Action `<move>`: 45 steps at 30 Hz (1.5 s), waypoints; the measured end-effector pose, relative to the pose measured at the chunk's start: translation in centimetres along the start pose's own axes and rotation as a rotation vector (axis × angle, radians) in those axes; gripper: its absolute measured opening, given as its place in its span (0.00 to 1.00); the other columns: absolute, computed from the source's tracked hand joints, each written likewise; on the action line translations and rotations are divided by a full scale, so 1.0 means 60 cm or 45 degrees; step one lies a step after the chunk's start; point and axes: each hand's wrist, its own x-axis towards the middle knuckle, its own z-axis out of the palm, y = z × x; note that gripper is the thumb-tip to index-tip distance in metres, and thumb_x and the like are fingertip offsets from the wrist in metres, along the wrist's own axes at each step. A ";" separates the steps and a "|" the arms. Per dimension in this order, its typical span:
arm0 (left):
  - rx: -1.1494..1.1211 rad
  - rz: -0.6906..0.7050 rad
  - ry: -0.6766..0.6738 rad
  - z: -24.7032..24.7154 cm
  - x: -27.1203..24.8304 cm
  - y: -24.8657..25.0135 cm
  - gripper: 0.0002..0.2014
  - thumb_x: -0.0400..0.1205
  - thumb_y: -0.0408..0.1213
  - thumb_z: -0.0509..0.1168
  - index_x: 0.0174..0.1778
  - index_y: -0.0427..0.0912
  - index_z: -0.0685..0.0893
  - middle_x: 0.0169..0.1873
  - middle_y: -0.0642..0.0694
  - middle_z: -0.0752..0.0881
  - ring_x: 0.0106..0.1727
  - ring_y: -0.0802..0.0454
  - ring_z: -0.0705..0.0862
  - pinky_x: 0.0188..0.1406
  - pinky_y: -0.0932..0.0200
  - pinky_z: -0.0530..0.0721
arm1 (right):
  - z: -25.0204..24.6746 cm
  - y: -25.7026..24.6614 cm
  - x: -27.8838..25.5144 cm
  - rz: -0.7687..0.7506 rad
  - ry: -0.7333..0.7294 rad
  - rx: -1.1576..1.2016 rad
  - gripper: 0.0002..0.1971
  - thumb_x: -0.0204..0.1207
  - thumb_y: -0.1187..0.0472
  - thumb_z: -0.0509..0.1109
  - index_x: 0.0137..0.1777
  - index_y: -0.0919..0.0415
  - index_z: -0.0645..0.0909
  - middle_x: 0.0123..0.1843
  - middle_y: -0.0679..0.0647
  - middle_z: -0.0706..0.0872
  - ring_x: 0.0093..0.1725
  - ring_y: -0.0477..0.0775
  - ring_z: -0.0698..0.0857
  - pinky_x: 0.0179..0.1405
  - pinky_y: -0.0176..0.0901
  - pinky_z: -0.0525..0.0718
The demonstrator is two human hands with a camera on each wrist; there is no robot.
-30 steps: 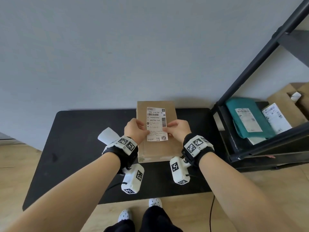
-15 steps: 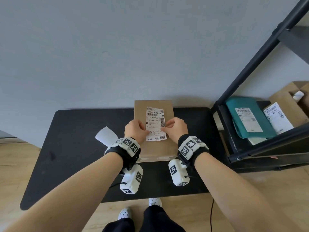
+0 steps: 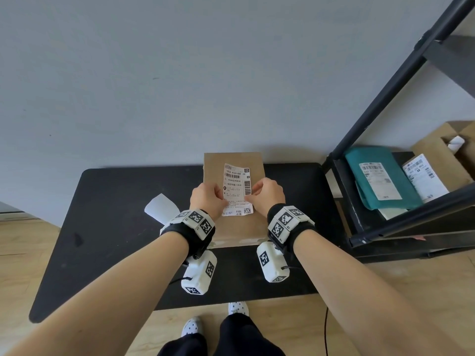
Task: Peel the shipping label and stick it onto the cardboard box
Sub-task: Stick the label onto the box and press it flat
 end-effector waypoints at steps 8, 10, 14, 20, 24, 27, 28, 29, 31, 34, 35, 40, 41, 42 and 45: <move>0.136 0.103 -0.004 -0.021 -0.007 -0.023 0.13 0.68 0.39 0.78 0.38 0.47 0.79 0.47 0.48 0.83 0.55 0.47 0.80 0.45 0.56 0.80 | -0.014 -0.003 -0.010 -0.181 0.003 -0.343 0.15 0.75 0.56 0.72 0.58 0.59 0.77 0.53 0.52 0.84 0.53 0.55 0.85 0.49 0.47 0.84; 0.226 0.199 -0.025 -0.029 -0.009 -0.038 0.20 0.68 0.43 0.79 0.54 0.46 0.83 0.63 0.48 0.80 0.69 0.47 0.72 0.60 0.54 0.76 | -0.010 0.003 -0.016 -0.404 0.060 -0.440 0.15 0.78 0.57 0.67 0.62 0.60 0.77 0.60 0.53 0.83 0.57 0.55 0.83 0.53 0.48 0.84; 0.345 0.275 -0.195 -0.045 -0.009 -0.058 0.35 0.68 0.48 0.79 0.72 0.54 0.77 0.82 0.51 0.63 0.82 0.47 0.58 0.80 0.44 0.64 | 0.006 0.026 -0.029 -0.703 -0.168 -0.749 0.24 0.84 0.54 0.55 0.78 0.62 0.66 0.81 0.54 0.69 0.79 0.55 0.70 0.76 0.53 0.72; 0.432 0.259 -0.373 -0.054 -0.002 -0.071 0.47 0.66 0.53 0.79 0.80 0.57 0.63 0.85 0.51 0.54 0.85 0.47 0.51 0.83 0.43 0.58 | 0.010 0.062 -0.065 -0.602 -0.307 -0.937 0.31 0.85 0.45 0.43 0.84 0.58 0.45 0.87 0.50 0.47 0.86 0.47 0.47 0.84 0.43 0.46; 0.413 0.283 -0.419 -0.056 -0.002 -0.073 0.49 0.66 0.50 0.80 0.81 0.55 0.62 0.85 0.50 0.51 0.85 0.48 0.54 0.83 0.47 0.60 | 0.017 0.080 -0.096 -0.622 -0.277 -0.943 0.31 0.85 0.44 0.43 0.84 0.58 0.46 0.87 0.50 0.47 0.86 0.47 0.47 0.80 0.38 0.41; 0.378 0.304 -0.414 -0.057 -0.004 -0.073 0.49 0.67 0.48 0.80 0.82 0.53 0.61 0.85 0.50 0.51 0.85 0.49 0.57 0.82 0.50 0.62 | 0.029 0.071 -0.106 -0.620 -0.260 -0.929 0.30 0.86 0.46 0.42 0.84 0.59 0.46 0.87 0.52 0.48 0.86 0.47 0.48 0.84 0.41 0.43; 0.372 0.311 -0.416 -0.057 -0.003 -0.074 0.49 0.67 0.48 0.79 0.82 0.52 0.61 0.85 0.50 0.51 0.84 0.49 0.57 0.82 0.51 0.62 | 0.038 0.063 -0.108 -0.628 -0.267 -0.932 0.30 0.86 0.46 0.41 0.84 0.59 0.46 0.87 0.52 0.48 0.86 0.47 0.48 0.85 0.42 0.44; 0.369 0.316 -0.419 -0.058 -0.004 -0.075 0.49 0.67 0.48 0.79 0.82 0.52 0.61 0.85 0.51 0.51 0.84 0.49 0.58 0.81 0.51 0.62 | 0.047 0.053 -0.110 -0.642 -0.275 -0.930 0.30 0.86 0.46 0.41 0.84 0.59 0.46 0.87 0.52 0.48 0.86 0.47 0.48 0.85 0.43 0.44; 0.364 0.323 -0.415 -0.059 -0.004 -0.077 0.48 0.68 0.48 0.79 0.82 0.53 0.61 0.85 0.52 0.51 0.84 0.49 0.60 0.81 0.51 0.64 | 0.066 0.031 -0.112 -0.657 -0.315 -0.908 0.30 0.86 0.47 0.41 0.84 0.59 0.45 0.87 0.52 0.47 0.86 0.48 0.47 0.85 0.43 0.45; 0.378 0.332 -0.411 -0.061 -0.006 -0.077 0.47 0.69 0.47 0.78 0.82 0.53 0.61 0.85 0.52 0.52 0.83 0.48 0.62 0.79 0.49 0.67 | 0.072 0.017 -0.113 -0.689 -0.366 -0.901 0.30 0.86 0.46 0.41 0.84 0.59 0.46 0.87 0.52 0.47 0.86 0.48 0.48 0.83 0.42 0.45; 0.386 0.334 -0.415 -0.061 -0.005 -0.076 0.47 0.68 0.48 0.79 0.82 0.53 0.61 0.85 0.51 0.52 0.83 0.48 0.61 0.80 0.49 0.66 | 0.066 0.022 -0.112 -0.712 -0.354 -0.922 0.30 0.86 0.46 0.41 0.84 0.59 0.47 0.87 0.52 0.49 0.86 0.48 0.49 0.83 0.41 0.45; 0.421 0.316 -0.463 -0.063 0.000 -0.070 0.51 0.66 0.48 0.80 0.82 0.55 0.58 0.85 0.51 0.49 0.84 0.48 0.59 0.80 0.49 0.64 | 0.004 0.079 -0.115 -0.595 -0.248 -0.977 0.28 0.86 0.48 0.42 0.84 0.59 0.50 0.87 0.53 0.52 0.86 0.48 0.52 0.81 0.39 0.43; 0.436 0.316 -0.471 -0.064 0.001 -0.069 0.52 0.66 0.48 0.80 0.83 0.55 0.58 0.85 0.51 0.49 0.84 0.48 0.59 0.80 0.48 0.65 | -0.005 0.083 -0.114 -0.568 -0.238 -0.989 0.29 0.86 0.48 0.41 0.84 0.60 0.50 0.87 0.53 0.51 0.86 0.48 0.52 0.82 0.39 0.44; 0.451 0.318 -0.478 -0.065 0.002 -0.067 0.52 0.66 0.49 0.80 0.83 0.55 0.57 0.85 0.51 0.48 0.84 0.47 0.59 0.79 0.48 0.65 | -0.011 0.083 -0.113 -0.567 -0.232 -0.998 0.29 0.86 0.47 0.41 0.84 0.60 0.50 0.87 0.53 0.51 0.86 0.48 0.52 0.82 0.40 0.44; 0.488 0.318 -0.494 -0.068 0.006 -0.062 0.55 0.66 0.49 0.80 0.84 0.52 0.52 0.85 0.51 0.47 0.84 0.48 0.58 0.80 0.48 0.65 | -0.007 0.071 -0.111 -0.632 -0.296 -1.009 0.29 0.86 0.47 0.43 0.84 0.60 0.50 0.87 0.53 0.52 0.86 0.48 0.52 0.84 0.42 0.46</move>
